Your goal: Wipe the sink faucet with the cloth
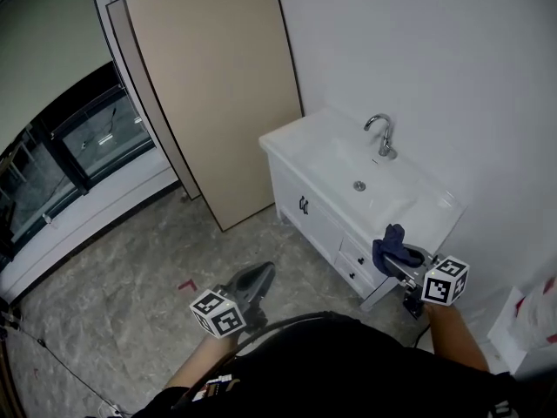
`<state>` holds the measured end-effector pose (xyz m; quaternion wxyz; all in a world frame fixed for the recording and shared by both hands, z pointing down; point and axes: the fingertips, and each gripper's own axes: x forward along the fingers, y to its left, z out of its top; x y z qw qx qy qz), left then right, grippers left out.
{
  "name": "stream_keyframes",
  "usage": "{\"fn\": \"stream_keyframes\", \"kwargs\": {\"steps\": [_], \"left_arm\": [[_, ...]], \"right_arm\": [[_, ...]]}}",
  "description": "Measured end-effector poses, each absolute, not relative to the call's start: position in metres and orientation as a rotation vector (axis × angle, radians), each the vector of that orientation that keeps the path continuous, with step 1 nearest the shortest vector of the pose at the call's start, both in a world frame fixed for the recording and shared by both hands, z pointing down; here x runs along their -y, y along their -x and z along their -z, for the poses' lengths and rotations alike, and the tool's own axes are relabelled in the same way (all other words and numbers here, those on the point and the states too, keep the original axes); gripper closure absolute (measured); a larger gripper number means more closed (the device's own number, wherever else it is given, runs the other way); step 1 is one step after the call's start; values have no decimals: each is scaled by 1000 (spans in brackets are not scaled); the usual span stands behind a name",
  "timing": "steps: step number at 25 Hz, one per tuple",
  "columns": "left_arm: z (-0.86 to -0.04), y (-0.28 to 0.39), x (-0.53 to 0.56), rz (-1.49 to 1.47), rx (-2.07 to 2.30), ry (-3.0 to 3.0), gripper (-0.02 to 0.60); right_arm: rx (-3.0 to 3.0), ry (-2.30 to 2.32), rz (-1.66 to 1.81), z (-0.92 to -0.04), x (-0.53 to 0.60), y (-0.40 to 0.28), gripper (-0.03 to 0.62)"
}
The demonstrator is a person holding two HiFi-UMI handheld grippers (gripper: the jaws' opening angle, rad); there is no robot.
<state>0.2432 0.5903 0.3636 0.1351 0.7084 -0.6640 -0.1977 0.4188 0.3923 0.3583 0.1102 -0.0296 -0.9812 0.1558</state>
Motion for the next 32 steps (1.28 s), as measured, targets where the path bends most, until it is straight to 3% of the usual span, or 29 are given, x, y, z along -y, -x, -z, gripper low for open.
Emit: {"fn": "stream_keyframes", "kwargs": {"steps": [13,22,32], "left_arm": [[-344,-23,-572,486,1825,-2201,591],[-370,36,-517,504,1761,-2162,591],[-358,82,-386,486,1802,-2147,591]], "right_arm": [[2887,-156,-466,-349,-380,-242,451],[2822,-199,-484,-367,-323,-183,451],[2827,-91,-487,-366,-191,-110,451]]}}
